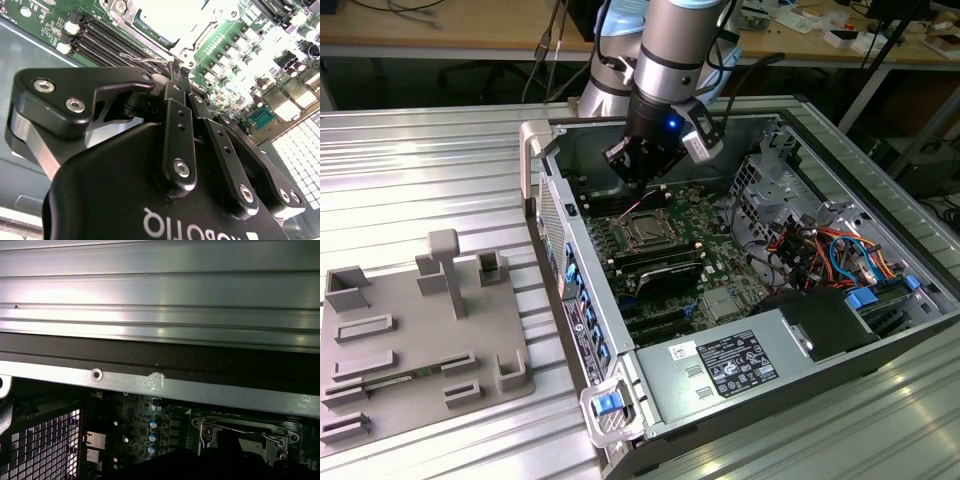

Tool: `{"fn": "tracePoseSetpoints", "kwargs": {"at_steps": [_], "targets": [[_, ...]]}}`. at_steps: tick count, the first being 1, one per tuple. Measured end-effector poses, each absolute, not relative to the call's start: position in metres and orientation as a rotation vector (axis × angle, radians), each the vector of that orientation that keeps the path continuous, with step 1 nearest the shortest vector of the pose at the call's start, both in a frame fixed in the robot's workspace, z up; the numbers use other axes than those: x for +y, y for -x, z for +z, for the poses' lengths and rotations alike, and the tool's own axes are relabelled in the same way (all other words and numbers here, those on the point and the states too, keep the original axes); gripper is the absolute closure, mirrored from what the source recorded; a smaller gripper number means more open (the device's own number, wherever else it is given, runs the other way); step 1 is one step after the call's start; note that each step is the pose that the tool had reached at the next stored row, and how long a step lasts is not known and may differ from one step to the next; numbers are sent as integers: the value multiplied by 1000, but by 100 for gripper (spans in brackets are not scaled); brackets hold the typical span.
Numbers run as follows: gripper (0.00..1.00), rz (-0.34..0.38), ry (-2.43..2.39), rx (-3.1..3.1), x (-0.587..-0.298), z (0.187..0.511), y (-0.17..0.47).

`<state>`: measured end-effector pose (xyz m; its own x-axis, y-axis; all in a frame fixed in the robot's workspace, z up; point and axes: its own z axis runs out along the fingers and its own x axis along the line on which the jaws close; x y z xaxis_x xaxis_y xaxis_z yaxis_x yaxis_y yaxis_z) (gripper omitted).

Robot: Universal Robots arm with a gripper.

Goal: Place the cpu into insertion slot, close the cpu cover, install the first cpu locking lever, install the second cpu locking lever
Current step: 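Install the first cpu locking lever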

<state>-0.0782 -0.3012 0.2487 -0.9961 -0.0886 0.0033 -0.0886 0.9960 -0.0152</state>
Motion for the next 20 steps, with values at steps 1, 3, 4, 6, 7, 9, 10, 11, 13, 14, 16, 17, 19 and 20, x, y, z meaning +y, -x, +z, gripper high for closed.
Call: {"fn": "tracePoseSetpoints", "kwargs": {"at_steps": [1, 3, 4, 6, 7, 9, 10, 11, 13, 14, 16, 17, 19, 20], "targets": [[89, 24, -139, -3136, -302, 249, 78], [89, 25, -139, -3136, -302, 247, 77], [89, 25, -139, -3136, -302, 245, 76], [89, 26, -139, -3136, -302, 242, 76], [89, 26, -139, -3136, -302, 240, 76], [89, 27, -139, -3136, -302, 236, 73], [89, 27, -139, -3136, -302, 235, 72], [89, 28, -139, -3136, -302, 235, 71], [89, 29, -139, -3136, -302, 233, 69], [89, 29, -139, -3135, -302, 233, 69], [89, 29, -139, -3136, -302, 231, 68], [89, 29, -139, -3135, -302, 231, 67], [89, 29, -139, -3135, -301, 229, 64], [89, 29, -139, -3136, -301, 228, 64]]}}
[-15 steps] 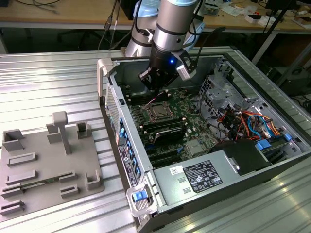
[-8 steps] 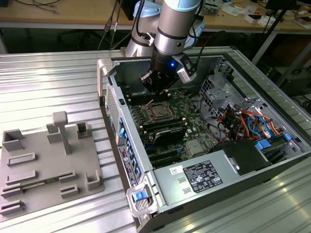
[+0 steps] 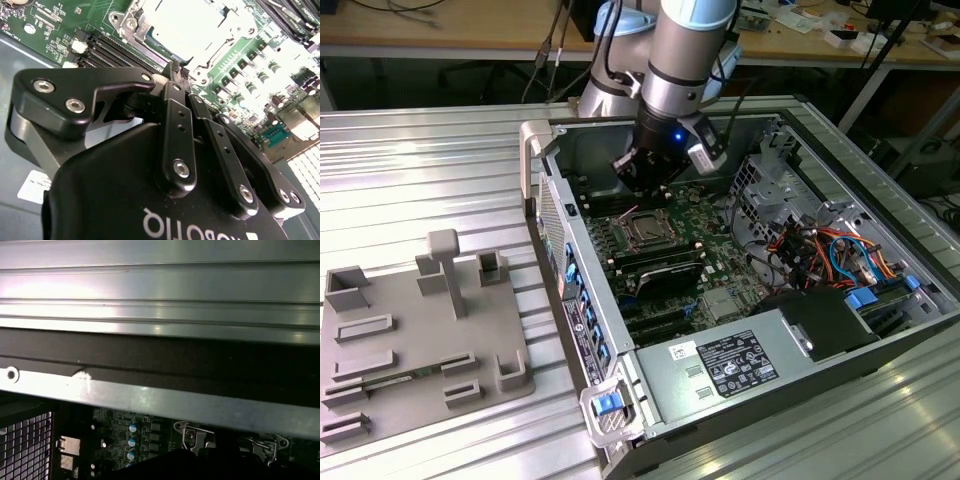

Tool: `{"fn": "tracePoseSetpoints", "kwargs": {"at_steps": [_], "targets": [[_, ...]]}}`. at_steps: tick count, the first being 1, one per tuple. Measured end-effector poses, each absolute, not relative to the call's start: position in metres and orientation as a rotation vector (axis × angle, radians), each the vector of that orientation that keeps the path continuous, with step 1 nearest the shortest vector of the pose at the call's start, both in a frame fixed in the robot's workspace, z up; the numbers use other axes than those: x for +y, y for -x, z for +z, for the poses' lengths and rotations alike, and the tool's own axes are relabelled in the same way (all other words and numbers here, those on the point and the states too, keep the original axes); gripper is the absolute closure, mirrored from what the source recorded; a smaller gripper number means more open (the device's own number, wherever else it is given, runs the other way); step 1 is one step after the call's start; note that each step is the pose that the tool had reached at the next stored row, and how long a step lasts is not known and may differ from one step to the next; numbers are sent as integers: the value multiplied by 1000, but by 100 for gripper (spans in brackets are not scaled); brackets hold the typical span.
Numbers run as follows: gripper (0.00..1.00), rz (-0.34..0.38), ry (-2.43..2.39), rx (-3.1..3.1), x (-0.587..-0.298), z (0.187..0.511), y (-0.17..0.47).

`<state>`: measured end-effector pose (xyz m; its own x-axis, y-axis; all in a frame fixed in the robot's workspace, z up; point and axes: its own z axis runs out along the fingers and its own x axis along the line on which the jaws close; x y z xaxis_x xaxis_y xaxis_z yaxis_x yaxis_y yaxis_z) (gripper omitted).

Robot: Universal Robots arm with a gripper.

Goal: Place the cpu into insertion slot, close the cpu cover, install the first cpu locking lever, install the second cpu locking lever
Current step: 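Install the first cpu locking lever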

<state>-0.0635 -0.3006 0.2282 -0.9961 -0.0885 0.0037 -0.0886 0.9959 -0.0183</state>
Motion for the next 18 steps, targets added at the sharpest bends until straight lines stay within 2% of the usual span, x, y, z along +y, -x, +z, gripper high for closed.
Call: {"fn": "tracePoseSetpoints", "kwargs": {"at_steps": [18], "targets": [[89, 30, -139, -3135, -296, 215, 45]]}}
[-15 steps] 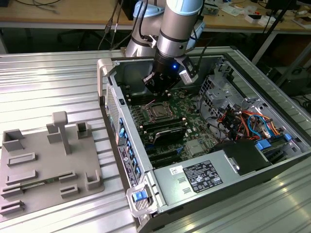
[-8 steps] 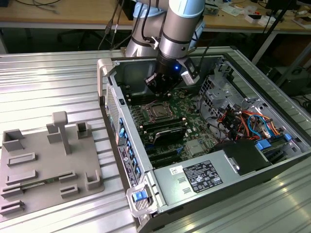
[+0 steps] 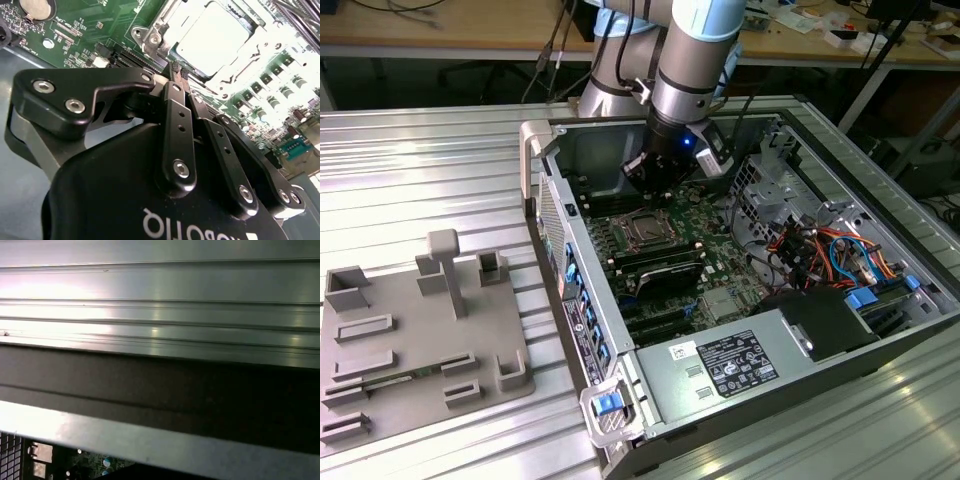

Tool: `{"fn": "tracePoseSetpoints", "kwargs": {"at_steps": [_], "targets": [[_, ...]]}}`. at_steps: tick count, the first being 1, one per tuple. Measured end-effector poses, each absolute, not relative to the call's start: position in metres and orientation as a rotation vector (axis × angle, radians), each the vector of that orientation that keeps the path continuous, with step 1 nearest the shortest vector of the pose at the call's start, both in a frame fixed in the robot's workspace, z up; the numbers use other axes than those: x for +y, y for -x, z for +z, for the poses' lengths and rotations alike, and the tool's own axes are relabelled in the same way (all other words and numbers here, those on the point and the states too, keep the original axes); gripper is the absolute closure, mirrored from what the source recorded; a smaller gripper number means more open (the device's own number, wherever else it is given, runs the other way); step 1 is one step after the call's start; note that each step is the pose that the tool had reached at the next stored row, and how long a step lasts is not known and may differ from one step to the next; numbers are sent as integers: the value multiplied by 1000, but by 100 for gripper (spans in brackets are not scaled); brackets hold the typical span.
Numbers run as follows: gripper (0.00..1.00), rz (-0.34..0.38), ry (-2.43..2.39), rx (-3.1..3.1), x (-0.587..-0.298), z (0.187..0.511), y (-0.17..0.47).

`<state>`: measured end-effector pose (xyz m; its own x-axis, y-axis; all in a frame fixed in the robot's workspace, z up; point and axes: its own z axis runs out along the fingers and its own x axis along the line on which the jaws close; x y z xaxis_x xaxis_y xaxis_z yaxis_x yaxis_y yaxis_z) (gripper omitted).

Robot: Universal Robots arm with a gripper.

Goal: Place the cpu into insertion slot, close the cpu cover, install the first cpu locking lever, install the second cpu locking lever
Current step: 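Install the first cpu locking lever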

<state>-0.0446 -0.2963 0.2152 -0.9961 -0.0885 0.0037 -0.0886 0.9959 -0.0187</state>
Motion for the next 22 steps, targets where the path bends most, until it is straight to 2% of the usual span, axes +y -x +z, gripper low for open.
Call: {"fn": "tracePoseSetpoints", "kwargs": {"at_steps": [22], "targets": [[89, 29, -139, -3136, -294, 207, 39]]}}
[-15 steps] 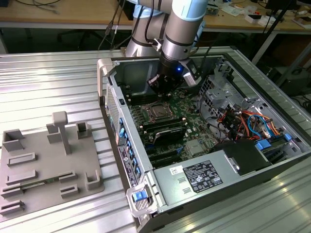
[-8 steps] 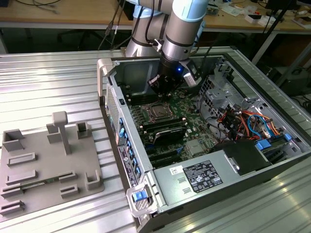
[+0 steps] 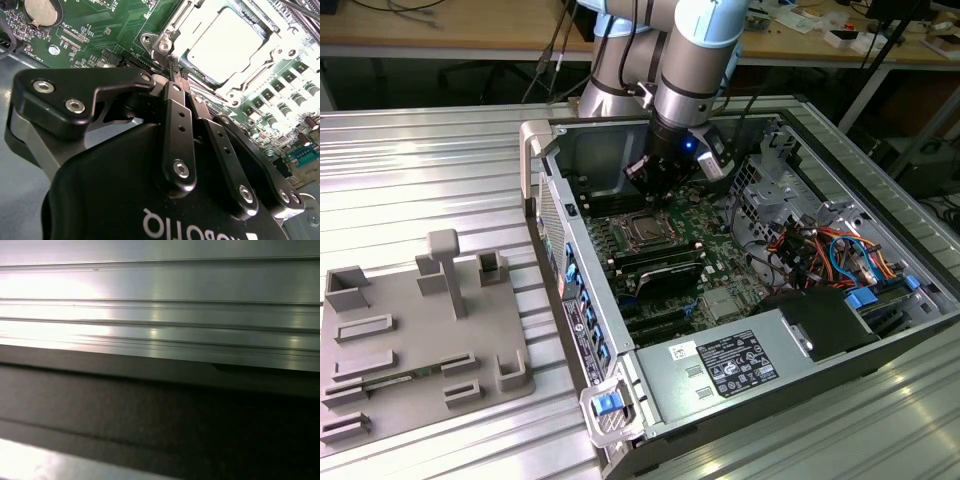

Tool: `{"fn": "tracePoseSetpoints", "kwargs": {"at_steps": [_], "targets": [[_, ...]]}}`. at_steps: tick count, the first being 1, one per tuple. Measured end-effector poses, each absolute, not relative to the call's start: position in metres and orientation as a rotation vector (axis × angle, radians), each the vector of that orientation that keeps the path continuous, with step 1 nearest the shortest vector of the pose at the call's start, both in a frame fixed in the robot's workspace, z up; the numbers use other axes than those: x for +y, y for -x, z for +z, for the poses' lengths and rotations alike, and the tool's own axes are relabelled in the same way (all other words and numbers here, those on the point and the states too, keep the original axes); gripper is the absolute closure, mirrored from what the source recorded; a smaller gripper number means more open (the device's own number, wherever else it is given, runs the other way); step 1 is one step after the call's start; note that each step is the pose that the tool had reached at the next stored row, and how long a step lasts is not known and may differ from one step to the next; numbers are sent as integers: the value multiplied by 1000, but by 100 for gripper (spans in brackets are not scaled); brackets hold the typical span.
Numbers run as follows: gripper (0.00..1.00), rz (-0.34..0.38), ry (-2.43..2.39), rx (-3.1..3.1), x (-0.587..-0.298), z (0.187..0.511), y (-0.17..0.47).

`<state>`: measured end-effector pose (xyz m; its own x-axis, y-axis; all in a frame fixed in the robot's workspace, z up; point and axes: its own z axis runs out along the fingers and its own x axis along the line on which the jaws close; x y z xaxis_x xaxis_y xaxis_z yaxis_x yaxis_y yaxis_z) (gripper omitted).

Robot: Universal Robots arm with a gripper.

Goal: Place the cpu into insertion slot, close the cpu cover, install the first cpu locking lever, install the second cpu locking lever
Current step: 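Install the first cpu locking lever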

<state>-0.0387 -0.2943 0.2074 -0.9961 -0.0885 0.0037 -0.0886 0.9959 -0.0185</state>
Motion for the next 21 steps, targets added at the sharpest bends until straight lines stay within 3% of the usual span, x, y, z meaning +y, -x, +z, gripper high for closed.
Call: {"fn": "tracePoseSetpoints", "kwargs": {"at_steps": [21], "targets": [[89, 42, -139, -3135, -296, 205, 38]]}}
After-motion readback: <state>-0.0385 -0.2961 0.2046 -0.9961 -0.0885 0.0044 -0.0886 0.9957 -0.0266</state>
